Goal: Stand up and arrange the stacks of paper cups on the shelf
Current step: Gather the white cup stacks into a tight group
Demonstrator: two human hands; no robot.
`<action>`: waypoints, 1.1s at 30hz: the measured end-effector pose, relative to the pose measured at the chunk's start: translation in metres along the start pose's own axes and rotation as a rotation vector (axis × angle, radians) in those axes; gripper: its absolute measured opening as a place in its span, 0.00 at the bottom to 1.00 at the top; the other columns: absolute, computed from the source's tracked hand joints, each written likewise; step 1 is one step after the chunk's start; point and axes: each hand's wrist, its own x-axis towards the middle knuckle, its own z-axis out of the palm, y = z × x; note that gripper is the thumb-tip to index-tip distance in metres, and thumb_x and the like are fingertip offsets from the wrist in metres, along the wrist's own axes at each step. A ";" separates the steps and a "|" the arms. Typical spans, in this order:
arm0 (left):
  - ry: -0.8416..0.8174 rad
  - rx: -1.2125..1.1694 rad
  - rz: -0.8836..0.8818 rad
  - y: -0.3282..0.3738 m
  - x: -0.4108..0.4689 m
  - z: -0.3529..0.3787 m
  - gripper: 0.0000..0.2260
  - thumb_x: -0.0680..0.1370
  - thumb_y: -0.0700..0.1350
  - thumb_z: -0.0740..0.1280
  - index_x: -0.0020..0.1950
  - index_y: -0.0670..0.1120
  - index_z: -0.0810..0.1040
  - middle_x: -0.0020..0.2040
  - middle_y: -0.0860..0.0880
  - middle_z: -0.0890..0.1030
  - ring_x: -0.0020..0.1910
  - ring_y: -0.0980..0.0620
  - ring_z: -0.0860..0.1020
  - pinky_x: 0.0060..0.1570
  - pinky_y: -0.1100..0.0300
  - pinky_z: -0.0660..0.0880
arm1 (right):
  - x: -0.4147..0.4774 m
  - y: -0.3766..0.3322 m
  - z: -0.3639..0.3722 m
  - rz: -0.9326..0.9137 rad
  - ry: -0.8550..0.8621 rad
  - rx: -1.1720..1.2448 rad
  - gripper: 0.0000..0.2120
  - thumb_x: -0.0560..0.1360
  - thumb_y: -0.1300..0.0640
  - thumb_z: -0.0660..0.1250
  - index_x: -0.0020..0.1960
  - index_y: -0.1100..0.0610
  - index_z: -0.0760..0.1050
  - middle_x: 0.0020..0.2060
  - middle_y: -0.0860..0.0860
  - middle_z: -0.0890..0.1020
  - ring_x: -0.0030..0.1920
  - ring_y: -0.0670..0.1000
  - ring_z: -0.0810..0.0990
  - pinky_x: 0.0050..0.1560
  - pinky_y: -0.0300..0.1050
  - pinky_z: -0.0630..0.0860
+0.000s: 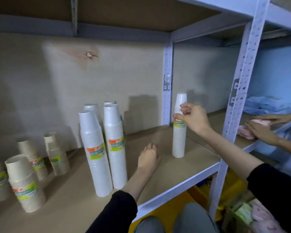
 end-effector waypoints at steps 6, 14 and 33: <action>-0.098 -0.004 -0.107 -0.010 0.024 0.045 0.19 0.79 0.40 0.54 0.69 0.38 0.64 0.69 0.42 0.67 0.67 0.42 0.68 0.65 0.52 0.66 | 0.023 -0.001 -0.012 -0.058 0.085 -0.062 0.24 0.69 0.58 0.72 0.63 0.64 0.73 0.58 0.59 0.79 0.58 0.56 0.77 0.59 0.44 0.72; -0.153 -0.147 -0.162 -0.017 0.034 0.072 0.19 0.80 0.45 0.55 0.69 0.39 0.65 0.71 0.41 0.65 0.70 0.43 0.66 0.67 0.52 0.66 | 0.068 0.013 -0.013 -0.040 0.151 -0.208 0.31 0.69 0.53 0.72 0.67 0.65 0.69 0.63 0.60 0.75 0.62 0.59 0.74 0.61 0.47 0.69; -0.192 -0.182 -0.125 -0.022 0.024 0.070 0.20 0.81 0.46 0.53 0.70 0.38 0.65 0.73 0.41 0.64 0.71 0.42 0.65 0.70 0.52 0.63 | 0.084 0.034 0.014 0.120 0.039 0.022 0.22 0.66 0.58 0.74 0.57 0.65 0.76 0.53 0.56 0.81 0.48 0.50 0.76 0.53 0.43 0.73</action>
